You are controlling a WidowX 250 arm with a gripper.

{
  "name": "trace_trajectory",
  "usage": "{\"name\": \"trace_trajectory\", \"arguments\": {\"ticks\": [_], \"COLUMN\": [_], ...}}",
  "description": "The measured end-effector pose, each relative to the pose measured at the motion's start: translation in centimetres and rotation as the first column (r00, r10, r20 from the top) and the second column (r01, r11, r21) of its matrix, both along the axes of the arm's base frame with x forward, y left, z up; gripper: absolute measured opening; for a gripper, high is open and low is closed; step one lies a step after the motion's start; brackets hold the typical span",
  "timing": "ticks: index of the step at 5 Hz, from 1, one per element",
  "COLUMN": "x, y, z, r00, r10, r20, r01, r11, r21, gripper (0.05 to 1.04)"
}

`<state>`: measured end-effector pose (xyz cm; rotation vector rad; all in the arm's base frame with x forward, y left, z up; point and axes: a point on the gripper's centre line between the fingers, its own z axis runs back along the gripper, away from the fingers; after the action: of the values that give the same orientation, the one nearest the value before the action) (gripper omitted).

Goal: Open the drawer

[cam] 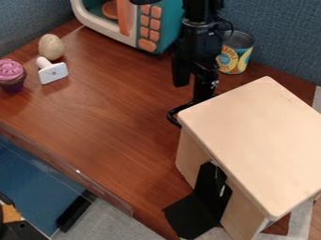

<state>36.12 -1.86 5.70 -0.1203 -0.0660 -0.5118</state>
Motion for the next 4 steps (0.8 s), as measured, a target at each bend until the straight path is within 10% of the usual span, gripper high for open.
{"name": "trace_trajectory", "arguments": {"ticks": [2, 4], "x": [-1.2, -2.1], "y": [-0.8, -0.2], "z": [-2.4, -3.3], "r00": [0.999, 0.998], "r10": [-0.001, 0.006], "r20": [-0.042, -0.055], "r01": [0.001, -0.005], "r11": [1.000, 1.000], "r21": [0.012, 0.022], "gripper": [0.950, 0.427]}}
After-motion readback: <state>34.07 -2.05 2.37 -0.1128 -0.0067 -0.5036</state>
